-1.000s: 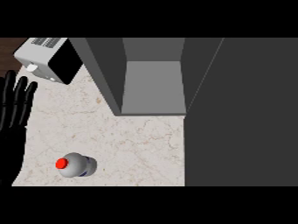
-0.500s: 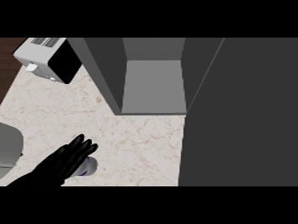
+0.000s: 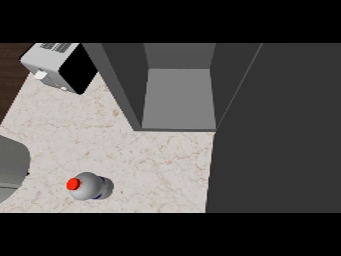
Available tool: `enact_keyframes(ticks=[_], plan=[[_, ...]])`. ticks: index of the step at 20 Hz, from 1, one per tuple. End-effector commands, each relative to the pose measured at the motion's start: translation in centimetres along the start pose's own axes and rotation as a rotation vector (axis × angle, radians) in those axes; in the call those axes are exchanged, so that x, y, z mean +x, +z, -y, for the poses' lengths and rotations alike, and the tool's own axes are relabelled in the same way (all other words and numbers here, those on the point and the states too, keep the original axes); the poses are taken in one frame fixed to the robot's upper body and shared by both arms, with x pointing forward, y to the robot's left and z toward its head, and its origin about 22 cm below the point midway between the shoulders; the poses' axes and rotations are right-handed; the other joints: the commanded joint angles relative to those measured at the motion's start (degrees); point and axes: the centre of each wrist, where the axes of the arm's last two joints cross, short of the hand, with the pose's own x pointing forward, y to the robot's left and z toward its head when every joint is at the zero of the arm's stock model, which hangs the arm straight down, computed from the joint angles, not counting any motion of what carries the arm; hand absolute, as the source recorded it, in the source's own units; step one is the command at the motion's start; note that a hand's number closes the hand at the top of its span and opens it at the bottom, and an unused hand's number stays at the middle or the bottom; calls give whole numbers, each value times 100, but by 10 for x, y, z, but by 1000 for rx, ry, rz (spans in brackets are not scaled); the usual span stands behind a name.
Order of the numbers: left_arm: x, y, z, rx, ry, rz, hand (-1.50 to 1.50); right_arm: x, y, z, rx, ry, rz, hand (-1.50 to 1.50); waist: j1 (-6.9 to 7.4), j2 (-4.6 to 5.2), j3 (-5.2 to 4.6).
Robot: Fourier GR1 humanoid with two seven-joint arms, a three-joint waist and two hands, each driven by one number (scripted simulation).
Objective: Pick up the bottled water, place it into the cabinet and close the cabinet
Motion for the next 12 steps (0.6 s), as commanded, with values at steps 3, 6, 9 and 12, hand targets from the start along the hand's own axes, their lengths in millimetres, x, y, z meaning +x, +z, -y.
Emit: enact_keyframes(ticks=[3,6,9,12], plan=[[42,23,29,-98,42,98,-150,21,27,6,-9,-6,-28,-150,47,-39,11],[39,35,20,-98,41,93,-150,31,22,-4,19,-26,-2,-150,69,-6,0],[39,48,16,-83,43,85,-150,36,28,1,19,-14,-18,-150,44,-32,4],[46,49,25,-77,34,101,-150,24,25,-1,-14,-36,6,-150,32,-2,13]])
